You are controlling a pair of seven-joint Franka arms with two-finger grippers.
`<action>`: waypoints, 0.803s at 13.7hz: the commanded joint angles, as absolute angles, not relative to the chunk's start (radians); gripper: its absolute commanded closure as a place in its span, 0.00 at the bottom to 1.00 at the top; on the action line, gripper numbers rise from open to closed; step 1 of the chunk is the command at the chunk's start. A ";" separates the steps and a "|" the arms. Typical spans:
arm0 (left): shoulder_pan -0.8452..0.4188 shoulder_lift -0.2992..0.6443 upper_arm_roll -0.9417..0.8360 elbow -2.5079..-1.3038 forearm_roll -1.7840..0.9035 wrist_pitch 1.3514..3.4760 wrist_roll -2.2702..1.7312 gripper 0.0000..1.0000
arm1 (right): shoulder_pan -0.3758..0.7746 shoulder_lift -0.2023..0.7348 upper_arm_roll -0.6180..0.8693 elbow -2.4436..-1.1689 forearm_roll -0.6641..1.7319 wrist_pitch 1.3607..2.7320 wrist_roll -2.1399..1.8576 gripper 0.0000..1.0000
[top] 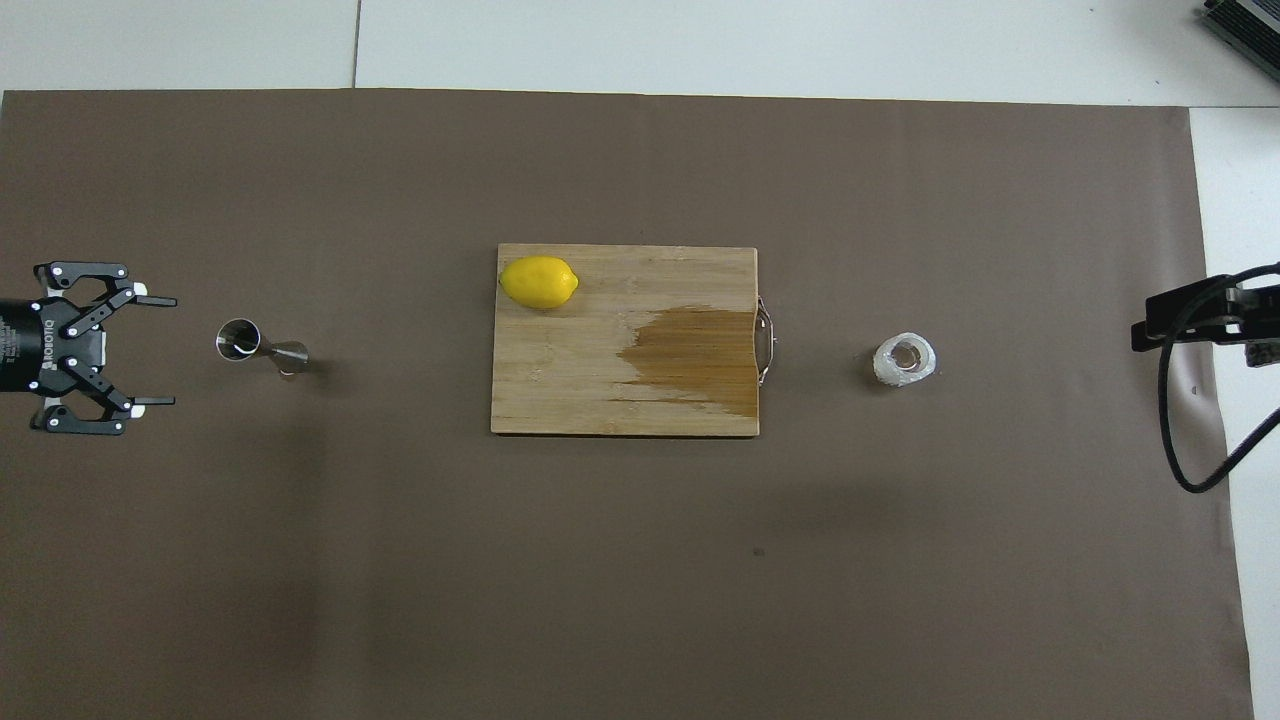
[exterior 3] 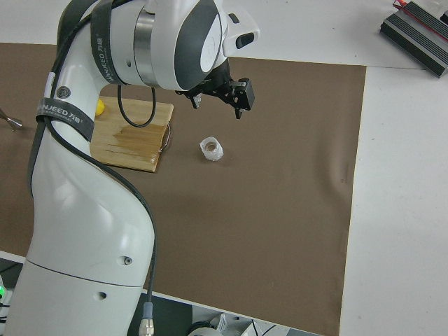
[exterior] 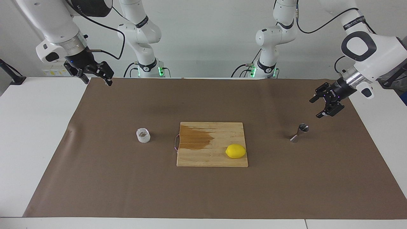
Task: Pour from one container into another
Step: 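Move the left gripper toward the small metal cup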
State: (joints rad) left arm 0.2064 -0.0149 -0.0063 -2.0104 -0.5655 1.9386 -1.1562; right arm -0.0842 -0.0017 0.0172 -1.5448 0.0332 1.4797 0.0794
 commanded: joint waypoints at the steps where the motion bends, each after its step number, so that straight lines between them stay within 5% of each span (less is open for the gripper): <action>1: 0.212 -0.015 -0.012 -2.080 -0.621 2.049 -1.334 0.00 | -0.091 -0.005 0.023 -1.542 0.031 1.463 0.084 0.00; 11: 0.249 -0.052 -0.014 -2.279 -0.871 2.230 -1.457 0.00 | -0.091 -0.005 0.021 -1.542 0.031 1.463 0.084 0.00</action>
